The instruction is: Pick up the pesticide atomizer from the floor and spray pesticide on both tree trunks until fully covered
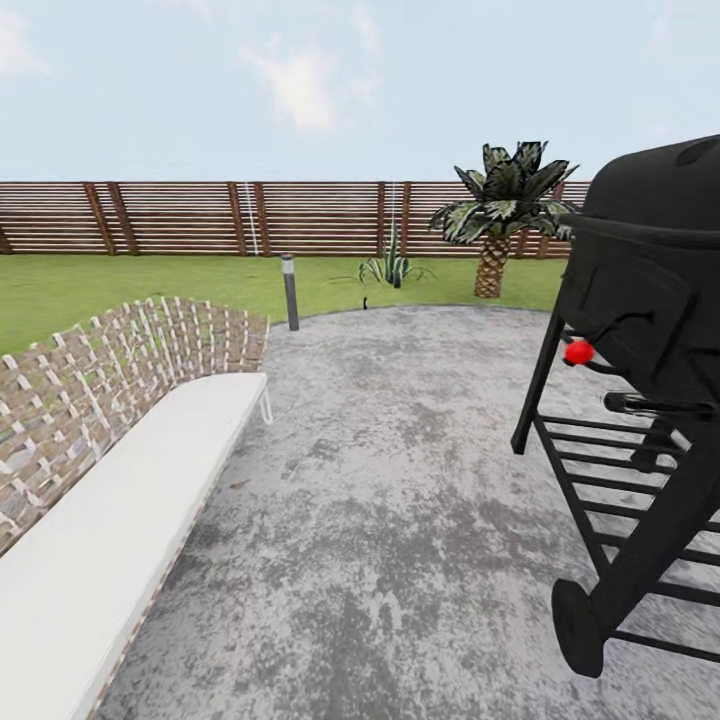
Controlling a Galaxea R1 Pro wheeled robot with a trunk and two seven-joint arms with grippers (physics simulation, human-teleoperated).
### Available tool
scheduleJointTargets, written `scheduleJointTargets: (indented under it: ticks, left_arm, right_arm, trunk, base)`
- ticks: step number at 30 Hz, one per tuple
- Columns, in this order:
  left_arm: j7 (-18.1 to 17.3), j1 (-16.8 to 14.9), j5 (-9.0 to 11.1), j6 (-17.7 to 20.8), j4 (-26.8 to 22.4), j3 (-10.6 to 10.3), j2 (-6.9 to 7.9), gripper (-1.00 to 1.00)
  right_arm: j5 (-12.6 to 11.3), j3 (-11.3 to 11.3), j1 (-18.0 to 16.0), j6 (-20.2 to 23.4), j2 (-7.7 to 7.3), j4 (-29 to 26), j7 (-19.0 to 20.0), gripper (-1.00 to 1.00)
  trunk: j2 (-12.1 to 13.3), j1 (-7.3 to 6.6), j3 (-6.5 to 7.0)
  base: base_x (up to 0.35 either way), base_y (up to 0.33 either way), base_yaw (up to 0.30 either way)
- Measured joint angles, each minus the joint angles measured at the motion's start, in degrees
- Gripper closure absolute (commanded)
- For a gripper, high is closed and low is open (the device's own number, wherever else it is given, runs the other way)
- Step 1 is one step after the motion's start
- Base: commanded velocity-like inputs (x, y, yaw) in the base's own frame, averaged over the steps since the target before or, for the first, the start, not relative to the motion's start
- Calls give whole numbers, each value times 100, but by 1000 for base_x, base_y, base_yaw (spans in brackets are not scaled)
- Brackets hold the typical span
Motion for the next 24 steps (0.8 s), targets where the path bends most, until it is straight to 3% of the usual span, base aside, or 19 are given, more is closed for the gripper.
scheduleJointTargets:
  ticks: [4, 11, 24]
  left_arm:
    - [0, 2, 0, 0, 0, 0, -3, -100]
    - [0, 1, 0, 0, 0, 5, -1, -100]
    - [0, 2, 0, 0, 0, 8, 1, -100]
  right_arm:
    - [0, 0, 0, 0, 1, 0, 0, -100]
    - [0, 0, 0, 0, 0, 0, 0, -100]
    - [0, 0, 0, 0, 0, -4, -2, -100]
  trunk:
    - [0, 0, 0]
    - [0, 0, 0]
    - [0, 0, 0]
  base:
    - [333, 100, -43]
    - [335, 77, -216]
    - [336, 77, -14]
